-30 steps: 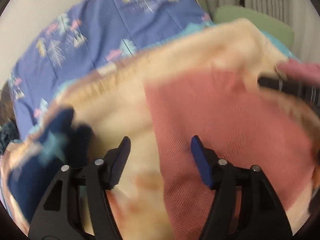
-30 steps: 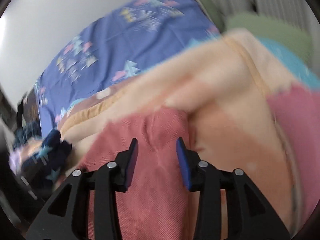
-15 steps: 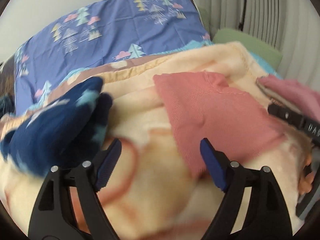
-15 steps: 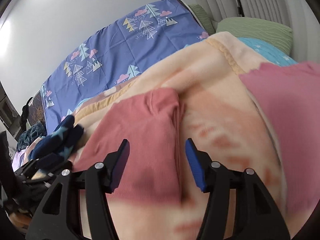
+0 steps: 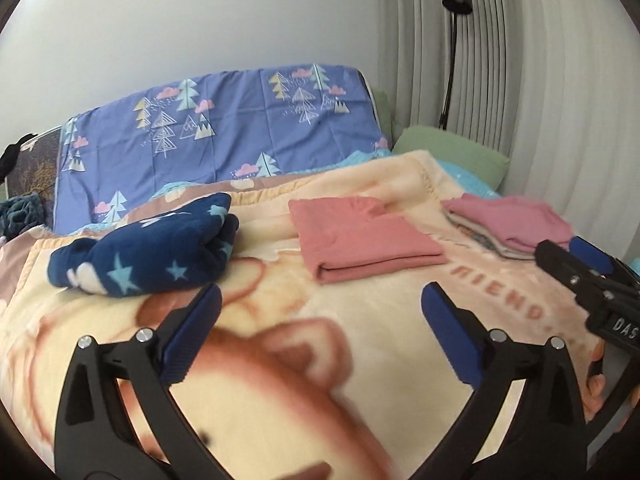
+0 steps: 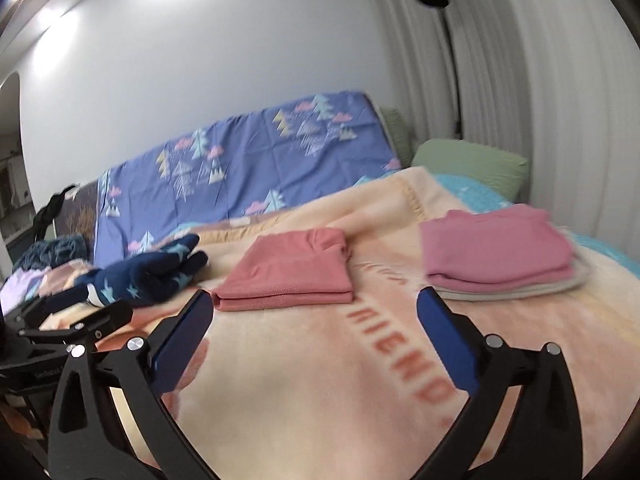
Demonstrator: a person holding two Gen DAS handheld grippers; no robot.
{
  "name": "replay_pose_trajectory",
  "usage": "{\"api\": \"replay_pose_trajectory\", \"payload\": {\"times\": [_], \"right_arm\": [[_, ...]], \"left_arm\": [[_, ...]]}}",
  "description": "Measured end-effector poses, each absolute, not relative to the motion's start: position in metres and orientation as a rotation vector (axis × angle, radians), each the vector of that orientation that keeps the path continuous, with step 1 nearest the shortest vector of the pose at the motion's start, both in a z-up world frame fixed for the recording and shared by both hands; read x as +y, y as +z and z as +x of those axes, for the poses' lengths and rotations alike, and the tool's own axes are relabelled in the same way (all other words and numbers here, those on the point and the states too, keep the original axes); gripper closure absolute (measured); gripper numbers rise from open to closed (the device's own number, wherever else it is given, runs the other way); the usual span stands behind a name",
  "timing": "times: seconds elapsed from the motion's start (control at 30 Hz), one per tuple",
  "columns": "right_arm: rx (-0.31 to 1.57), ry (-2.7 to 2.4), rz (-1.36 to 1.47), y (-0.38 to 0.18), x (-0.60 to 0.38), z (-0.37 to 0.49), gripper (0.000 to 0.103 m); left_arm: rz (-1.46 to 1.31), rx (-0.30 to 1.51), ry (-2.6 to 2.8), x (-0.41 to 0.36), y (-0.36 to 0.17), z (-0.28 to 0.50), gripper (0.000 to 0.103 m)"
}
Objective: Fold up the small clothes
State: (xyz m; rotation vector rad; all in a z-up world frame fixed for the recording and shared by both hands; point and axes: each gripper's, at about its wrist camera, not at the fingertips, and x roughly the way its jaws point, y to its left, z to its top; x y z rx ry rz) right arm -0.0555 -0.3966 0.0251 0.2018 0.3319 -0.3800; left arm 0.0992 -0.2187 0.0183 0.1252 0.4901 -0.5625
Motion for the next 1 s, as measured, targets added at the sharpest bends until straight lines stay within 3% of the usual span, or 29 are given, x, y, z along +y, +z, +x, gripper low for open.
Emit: {"api": "replay_pose_trajectory", "payload": {"times": [0.4,1.0], "right_arm": [[0.451,-0.496,0.231,0.043,-0.366,-0.122,0.001],[0.449,-0.47,0.156,0.048,-0.337,-0.148,0.001]], "left_arm": [[0.106,0.419,-0.504,-0.174,0.054,0.007,0.002],[0.135,0.469,-0.484,-0.169,0.046,-0.048,0.002]]}}
